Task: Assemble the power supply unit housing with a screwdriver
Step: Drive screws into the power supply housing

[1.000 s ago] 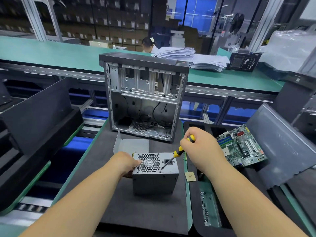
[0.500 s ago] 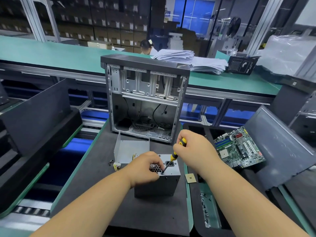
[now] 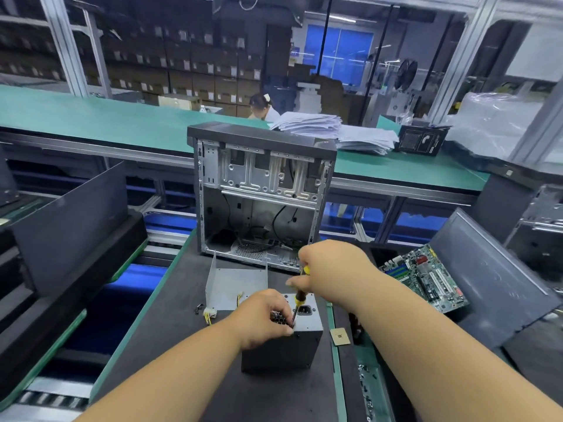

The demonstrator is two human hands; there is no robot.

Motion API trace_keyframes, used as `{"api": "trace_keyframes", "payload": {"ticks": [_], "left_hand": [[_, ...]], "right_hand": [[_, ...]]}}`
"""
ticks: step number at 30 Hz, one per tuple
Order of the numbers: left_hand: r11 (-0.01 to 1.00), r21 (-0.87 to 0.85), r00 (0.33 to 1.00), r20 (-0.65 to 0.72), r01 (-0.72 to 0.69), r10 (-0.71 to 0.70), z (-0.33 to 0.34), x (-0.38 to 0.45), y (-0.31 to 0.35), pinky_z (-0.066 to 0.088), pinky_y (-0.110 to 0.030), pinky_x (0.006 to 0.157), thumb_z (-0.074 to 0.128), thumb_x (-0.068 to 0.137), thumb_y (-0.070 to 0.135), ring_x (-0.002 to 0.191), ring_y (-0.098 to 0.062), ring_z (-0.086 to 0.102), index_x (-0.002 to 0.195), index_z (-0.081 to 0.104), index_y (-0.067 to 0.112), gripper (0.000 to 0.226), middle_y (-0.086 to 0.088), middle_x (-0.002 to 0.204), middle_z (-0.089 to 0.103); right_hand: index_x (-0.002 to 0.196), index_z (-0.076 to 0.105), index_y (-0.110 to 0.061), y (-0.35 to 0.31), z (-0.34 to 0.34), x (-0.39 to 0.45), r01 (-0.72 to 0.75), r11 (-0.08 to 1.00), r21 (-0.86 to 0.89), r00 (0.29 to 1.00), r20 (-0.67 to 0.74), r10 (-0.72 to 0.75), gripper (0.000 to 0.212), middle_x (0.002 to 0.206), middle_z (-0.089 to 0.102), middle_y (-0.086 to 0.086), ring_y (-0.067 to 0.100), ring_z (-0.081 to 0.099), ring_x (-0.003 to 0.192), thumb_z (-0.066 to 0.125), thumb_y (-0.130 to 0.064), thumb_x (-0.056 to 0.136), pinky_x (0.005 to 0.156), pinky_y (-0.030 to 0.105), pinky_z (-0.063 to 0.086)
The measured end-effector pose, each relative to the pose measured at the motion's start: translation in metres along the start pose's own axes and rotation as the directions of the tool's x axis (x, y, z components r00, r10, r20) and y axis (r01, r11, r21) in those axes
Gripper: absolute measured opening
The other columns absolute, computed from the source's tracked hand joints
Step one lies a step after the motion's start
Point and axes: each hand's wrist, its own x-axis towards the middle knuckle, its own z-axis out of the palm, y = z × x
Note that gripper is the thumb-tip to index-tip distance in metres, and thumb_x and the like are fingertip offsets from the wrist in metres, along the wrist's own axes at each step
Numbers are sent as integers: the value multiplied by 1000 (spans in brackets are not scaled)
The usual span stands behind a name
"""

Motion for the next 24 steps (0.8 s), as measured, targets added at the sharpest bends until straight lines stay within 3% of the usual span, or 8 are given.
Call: {"api": "trace_keyframes", "payload": {"ticks": [2, 4, 9, 12, 17, 22, 24], "left_hand": [[1000, -4, 1000, -9, -1, 1, 0, 1, 0, 42, -16, 91, 82, 74, 17, 97, -2, 57, 75, 71, 27, 15, 5, 102, 61], [1000, -12, 1000, -30, -7, 6, 2, 1, -1, 43, -15, 89, 82, 73, 16, 95, -2, 57, 70, 68, 32, 21, 5, 100, 62], [1000, -4, 999, -49, 6, -6, 5, 3, -4, 44, -17, 88, 83, 73, 19, 94, -1, 57, 66, 65, 36, 26, 9, 97, 61], [1000, -8, 999, -39, 4, -4, 4, 3, -3, 45, -20, 90, 83, 73, 18, 95, -4, 58, 67, 66, 35, 25, 6, 99, 62], [1000, -2, 999, -47, 4, -4, 5, 3, -4, 45, -18, 89, 83, 73, 17, 94, -5, 59, 68, 67, 35, 24, 6, 98, 62], [1000, 2, 999, -39, 10, -9, 6, 4, -5, 44, -16, 87, 83, 73, 19, 94, -4, 58, 65, 64, 40, 29, 8, 97, 61], [1000, 3, 999, -38, 14, -14, 6, 3, -5, 44, -16, 88, 83, 73, 19, 95, -4, 58, 67, 65, 38, 27, 7, 99, 61]], "right_hand": [[71, 53, -19, -4, 3, 2, -91, 993, -69, 996, -11, 90, 55, 67, 52, -3, 17, 51, 62, 39, -66, 94, 50, 27, 34], [70, 55, -18, -6, 9, 0, -143, 988, -50, 989, -30, 141, 60, 68, 54, -2, 19, 54, 64, 29, -65, 96, 50, 26, 33], [92, 44, -21, 1, 13, -8, -15, 962, 274, 998, -55, 31, 16, 76, 51, -4, 15, 47, 66, 48, -36, 87, 53, 32, 34], [99, 42, -23, 1, 14, -9, 53, 973, 225, 992, -121, -26, 17, 72, 50, -5, 14, 47, 64, 52, -34, 91, 50, 32, 35], [91, 49, -20, 2, 23, -5, -97, 994, 42, 981, -164, 102, 25, 69, 49, -5, 21, 51, 67, 37, -40, 100, 53, 31, 36], [97, 43, -20, 6, 22, -13, -6, 950, 311, 994, -98, 39, 11, 76, 54, -1, 20, 50, 66, 47, -30, 94, 54, 34, 37], [94, 42, -20, 7, 18, -13, 23, 963, 267, 994, -113, 7, 19, 76, 52, -2, 19, 50, 68, 52, -36, 97, 53, 33, 37]]}}
